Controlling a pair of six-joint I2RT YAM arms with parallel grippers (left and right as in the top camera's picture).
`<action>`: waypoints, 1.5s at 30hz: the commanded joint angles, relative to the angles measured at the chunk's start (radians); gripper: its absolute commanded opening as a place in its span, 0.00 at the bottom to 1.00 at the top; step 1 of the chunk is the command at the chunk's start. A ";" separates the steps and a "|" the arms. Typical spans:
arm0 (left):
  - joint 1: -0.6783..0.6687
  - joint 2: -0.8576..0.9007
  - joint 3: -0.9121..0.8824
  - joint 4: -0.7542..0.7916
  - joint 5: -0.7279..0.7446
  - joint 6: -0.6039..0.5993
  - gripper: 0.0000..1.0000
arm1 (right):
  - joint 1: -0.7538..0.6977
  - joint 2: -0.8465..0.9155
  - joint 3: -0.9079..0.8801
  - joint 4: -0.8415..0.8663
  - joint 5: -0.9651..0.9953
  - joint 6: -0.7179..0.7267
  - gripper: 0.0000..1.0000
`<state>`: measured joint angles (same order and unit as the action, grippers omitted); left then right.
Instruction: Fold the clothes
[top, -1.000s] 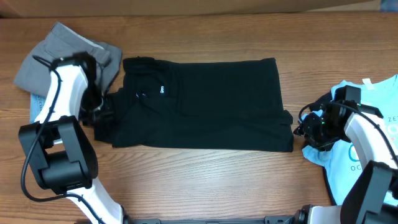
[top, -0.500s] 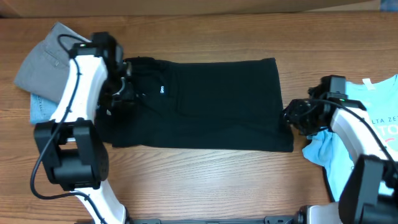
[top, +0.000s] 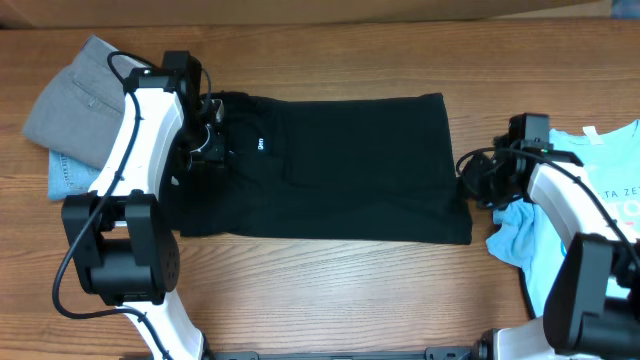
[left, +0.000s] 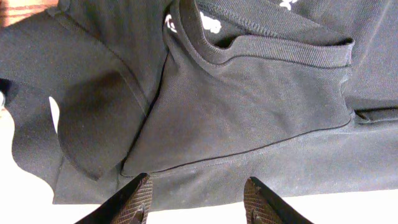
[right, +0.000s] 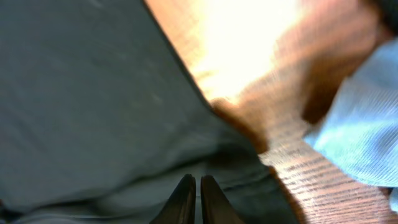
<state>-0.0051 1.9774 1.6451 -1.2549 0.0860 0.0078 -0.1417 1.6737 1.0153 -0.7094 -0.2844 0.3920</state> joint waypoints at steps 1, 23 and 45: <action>0.000 0.001 0.011 0.008 0.000 0.023 0.51 | 0.002 -0.043 0.045 0.010 -0.005 0.002 0.07; -0.001 0.001 0.011 0.006 0.000 0.023 0.52 | 0.002 0.032 -0.061 0.066 0.085 -0.026 0.39; -0.001 0.001 0.011 0.006 0.000 0.023 0.52 | 0.002 0.057 -0.117 0.113 0.072 -0.048 0.18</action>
<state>-0.0051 1.9774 1.6451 -1.2457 0.0860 0.0082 -0.1413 1.7279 0.9195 -0.5949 -0.2035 0.3454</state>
